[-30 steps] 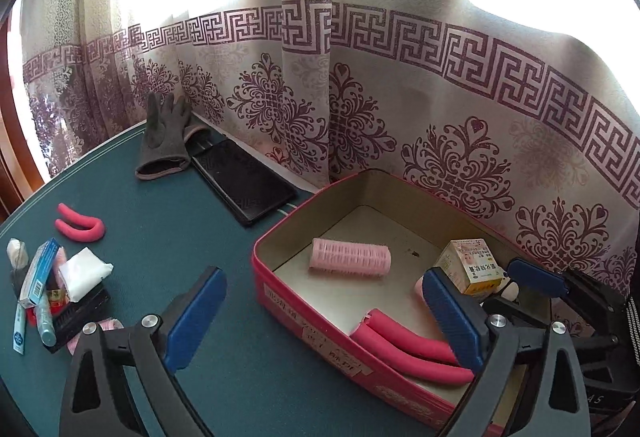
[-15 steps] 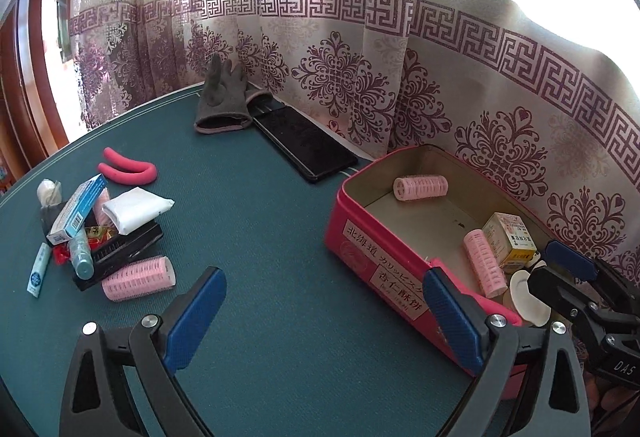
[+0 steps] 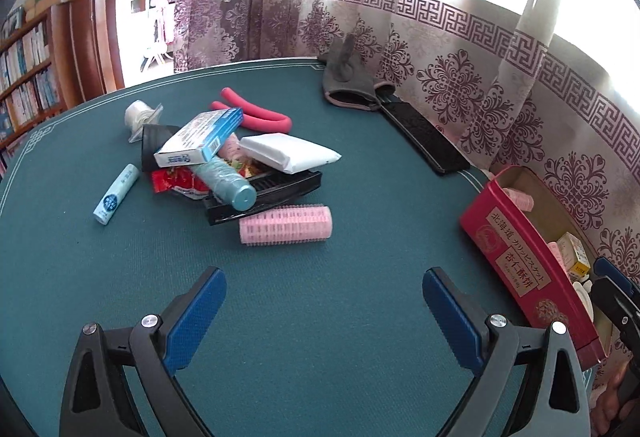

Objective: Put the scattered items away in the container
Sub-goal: 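Grasp another pink hair roller from the table with the right tool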

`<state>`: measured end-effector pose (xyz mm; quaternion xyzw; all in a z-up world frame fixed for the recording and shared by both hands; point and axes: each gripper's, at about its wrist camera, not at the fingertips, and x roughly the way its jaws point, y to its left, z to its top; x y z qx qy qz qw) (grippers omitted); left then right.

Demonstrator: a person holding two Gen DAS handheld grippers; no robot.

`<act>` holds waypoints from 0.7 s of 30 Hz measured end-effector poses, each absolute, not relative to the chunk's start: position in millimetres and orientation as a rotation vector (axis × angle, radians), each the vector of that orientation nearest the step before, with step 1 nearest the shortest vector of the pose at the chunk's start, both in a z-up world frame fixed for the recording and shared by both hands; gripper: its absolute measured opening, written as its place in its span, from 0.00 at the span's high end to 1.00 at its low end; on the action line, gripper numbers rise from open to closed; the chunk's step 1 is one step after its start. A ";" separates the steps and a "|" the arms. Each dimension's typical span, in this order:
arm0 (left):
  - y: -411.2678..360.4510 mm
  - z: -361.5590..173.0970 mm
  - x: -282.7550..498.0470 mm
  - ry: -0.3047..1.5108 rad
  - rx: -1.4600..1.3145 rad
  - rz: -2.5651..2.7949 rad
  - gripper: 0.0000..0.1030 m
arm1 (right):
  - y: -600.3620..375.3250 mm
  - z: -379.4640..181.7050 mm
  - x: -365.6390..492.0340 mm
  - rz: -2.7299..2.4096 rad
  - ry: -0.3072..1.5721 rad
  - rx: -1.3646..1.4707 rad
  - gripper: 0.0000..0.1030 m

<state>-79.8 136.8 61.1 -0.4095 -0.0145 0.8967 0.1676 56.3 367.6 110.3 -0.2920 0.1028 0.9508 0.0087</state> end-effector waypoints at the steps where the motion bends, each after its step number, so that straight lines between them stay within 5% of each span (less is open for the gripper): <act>1: 126.5 59.3 -82.1 -0.063 -1.177 2.566 0.03 | 361.1 110.2 53.9 2.981 0.311 -0.921 0.23; 21: -35.2 22.3 -91.9 -0.202 -1.287 2.871 0.03 | 219.0 60.2 -62.0 3.047 0.132 -1.273 0.19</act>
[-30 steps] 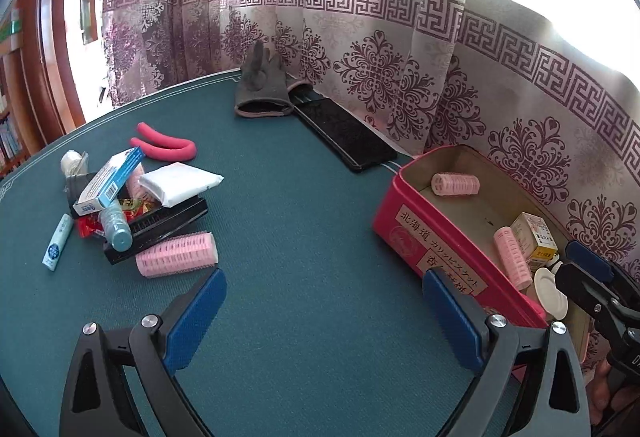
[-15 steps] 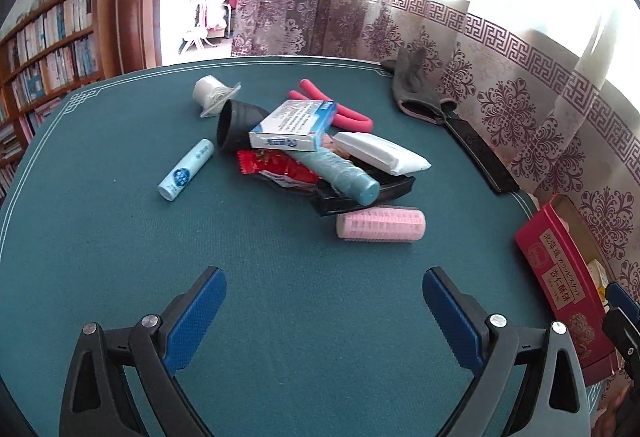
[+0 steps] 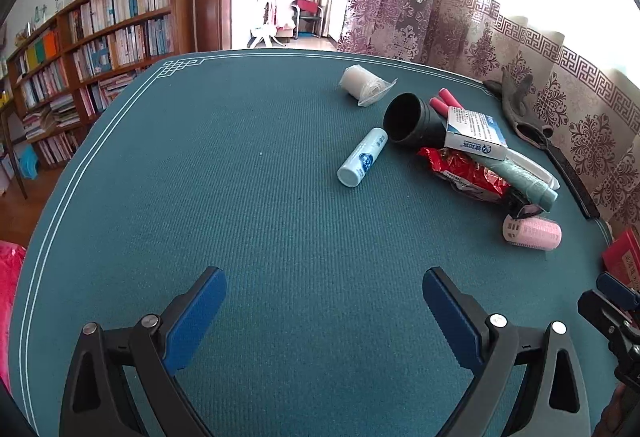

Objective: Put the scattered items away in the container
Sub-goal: 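Grasp another pink hair roller from the table with the right tool, then grasp the white-blue tube with the left tool while the right tool holds the roller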

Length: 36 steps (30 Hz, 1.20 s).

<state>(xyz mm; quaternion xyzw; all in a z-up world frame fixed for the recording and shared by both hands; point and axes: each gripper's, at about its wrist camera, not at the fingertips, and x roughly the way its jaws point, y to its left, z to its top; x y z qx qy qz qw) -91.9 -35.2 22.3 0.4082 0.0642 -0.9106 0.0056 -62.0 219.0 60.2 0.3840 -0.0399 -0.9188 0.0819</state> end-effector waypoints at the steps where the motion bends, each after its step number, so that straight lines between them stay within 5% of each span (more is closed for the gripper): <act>1: -38.2 20.1 -92.2 0.205 1.281 -2.843 0.03 | 215.5 57.1 -70.3 -2.743 -0.124 1.160 0.19; 14: -48.1 7.8 -94.5 0.269 1.303 -2.834 0.01 | 189.2 37.5 -148.1 -2.831 -0.173 1.271 0.19; 16: -46.0 5.8 -95.2 0.251 1.304 -2.830 0.01 | 188.0 37.7 -146.2 -2.841 -0.151 1.269 0.26; 31: -28.1 7.6 -124.6 0.217 1.373 -2.829 0.01 | 221.8 41.0 -85.3 -2.755 -0.247 1.211 0.26; 36: -13.7 15.2 -156.5 0.080 1.309 -2.852 0.01 | 223.3 39.6 -80.6 -2.750 -0.257 1.200 0.26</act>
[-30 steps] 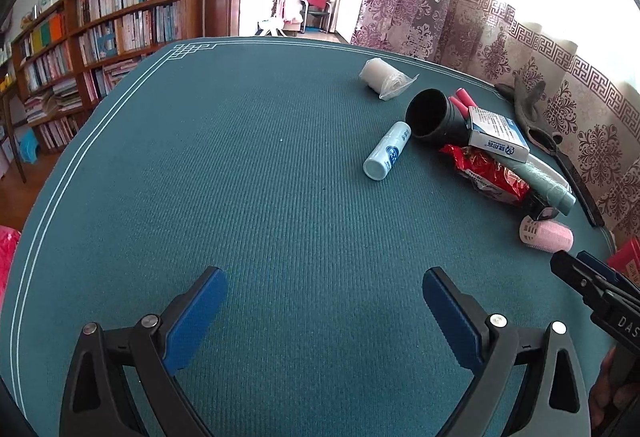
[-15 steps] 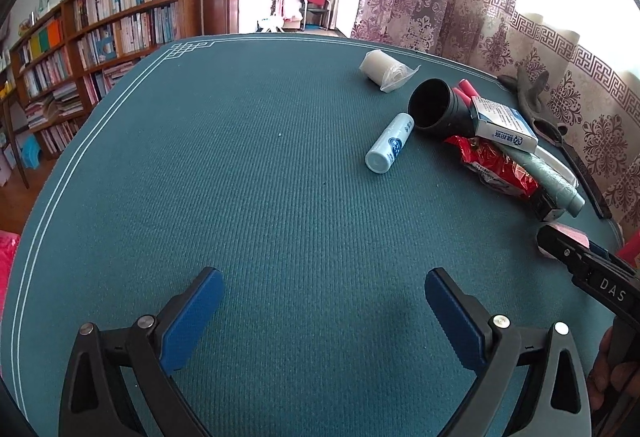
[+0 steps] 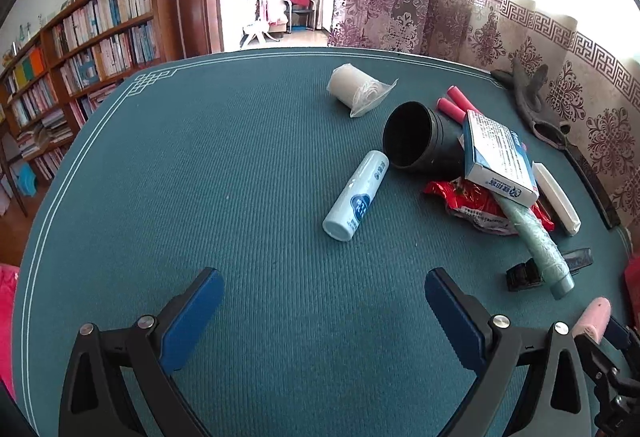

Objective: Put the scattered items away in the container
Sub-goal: 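Grasp the white-blue tube with the left tool while the right tool holds the roller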

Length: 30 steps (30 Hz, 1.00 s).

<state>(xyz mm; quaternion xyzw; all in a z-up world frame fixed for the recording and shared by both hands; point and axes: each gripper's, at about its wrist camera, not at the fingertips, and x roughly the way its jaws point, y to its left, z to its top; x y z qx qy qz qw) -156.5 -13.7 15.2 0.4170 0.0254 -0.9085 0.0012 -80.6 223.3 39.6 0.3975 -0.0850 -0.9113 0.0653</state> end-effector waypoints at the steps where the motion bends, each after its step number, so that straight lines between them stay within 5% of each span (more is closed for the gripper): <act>1: -11.9 16.0 -163.6 0.048 1.295 -2.851 0.01 | 223.4 39.5 -80.3 -2.749 -0.258 1.198 0.26; 8: -13.0 9.6 -212.4 0.032 1.305 -2.784 0.04 | 224.7 38.2 -80.2 -2.743 -0.272 1.192 0.26; 11: -12.6 10.6 -221.9 0.058 1.302 -2.789 0.22 | 224.2 37.9 -80.2 -2.743 -0.269 1.193 0.26; 16: -2.9 14.2 -216.1 0.056 1.289 -2.833 0.75 | 223.5 37.7 -79.8 -2.745 -0.266 1.193 0.26; 22: -0.8 16.0 -172.0 0.295 1.380 -2.897 0.80 | 225.7 39.2 -74.7 -2.741 -0.283 1.181 0.27; 30: -0.1 29.7 -116.9 0.314 1.376 -2.925 0.80 | 230.5 49.4 -44.3 -2.764 -0.275 1.129 0.28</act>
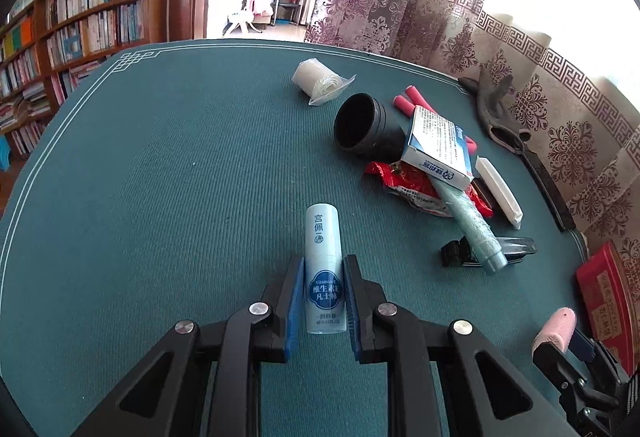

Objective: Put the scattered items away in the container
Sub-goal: 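Grasp the white-blue tube with the left tool while the right tool holds the roller, then carry the roller and tube into the red tin and open both tools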

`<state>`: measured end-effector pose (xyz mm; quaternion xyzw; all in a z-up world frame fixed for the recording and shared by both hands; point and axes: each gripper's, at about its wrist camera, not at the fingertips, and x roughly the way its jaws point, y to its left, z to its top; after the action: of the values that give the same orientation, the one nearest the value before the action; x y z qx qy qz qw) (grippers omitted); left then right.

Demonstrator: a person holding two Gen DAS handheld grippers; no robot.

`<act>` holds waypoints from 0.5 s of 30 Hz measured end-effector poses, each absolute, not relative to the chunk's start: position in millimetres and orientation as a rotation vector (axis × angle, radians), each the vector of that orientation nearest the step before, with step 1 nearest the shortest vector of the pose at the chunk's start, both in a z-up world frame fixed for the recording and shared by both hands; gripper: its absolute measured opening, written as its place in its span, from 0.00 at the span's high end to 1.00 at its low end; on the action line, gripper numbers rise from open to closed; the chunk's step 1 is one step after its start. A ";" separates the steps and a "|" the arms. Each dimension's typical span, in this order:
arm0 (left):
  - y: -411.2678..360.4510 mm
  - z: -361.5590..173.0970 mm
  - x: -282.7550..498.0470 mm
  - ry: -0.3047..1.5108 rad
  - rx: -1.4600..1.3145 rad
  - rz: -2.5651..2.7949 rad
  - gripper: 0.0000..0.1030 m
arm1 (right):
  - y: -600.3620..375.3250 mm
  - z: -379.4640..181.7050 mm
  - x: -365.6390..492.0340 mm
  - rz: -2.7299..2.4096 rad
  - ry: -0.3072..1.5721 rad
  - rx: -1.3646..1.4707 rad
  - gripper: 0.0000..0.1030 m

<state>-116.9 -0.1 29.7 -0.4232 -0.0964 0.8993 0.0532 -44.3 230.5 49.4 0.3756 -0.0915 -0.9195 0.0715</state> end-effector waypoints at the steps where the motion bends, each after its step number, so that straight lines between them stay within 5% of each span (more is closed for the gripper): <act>1: 1.2 33.1 -111.9 -0.290 -1.276 2.729 0.80 | 231.4 51.2 -39.6 -2.769 -0.272 1.121 0.27; 15: 80.7 76.2 -71.8 -0.158 -1.138 2.609 0.80 | 301.5 104.6 27.5 -2.982 -0.403 0.909 0.27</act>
<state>-71.8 80.7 76.2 -0.3951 -0.0550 0.9055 0.1448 27.5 301.5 104.5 0.2892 -0.1282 -0.9487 -0.0009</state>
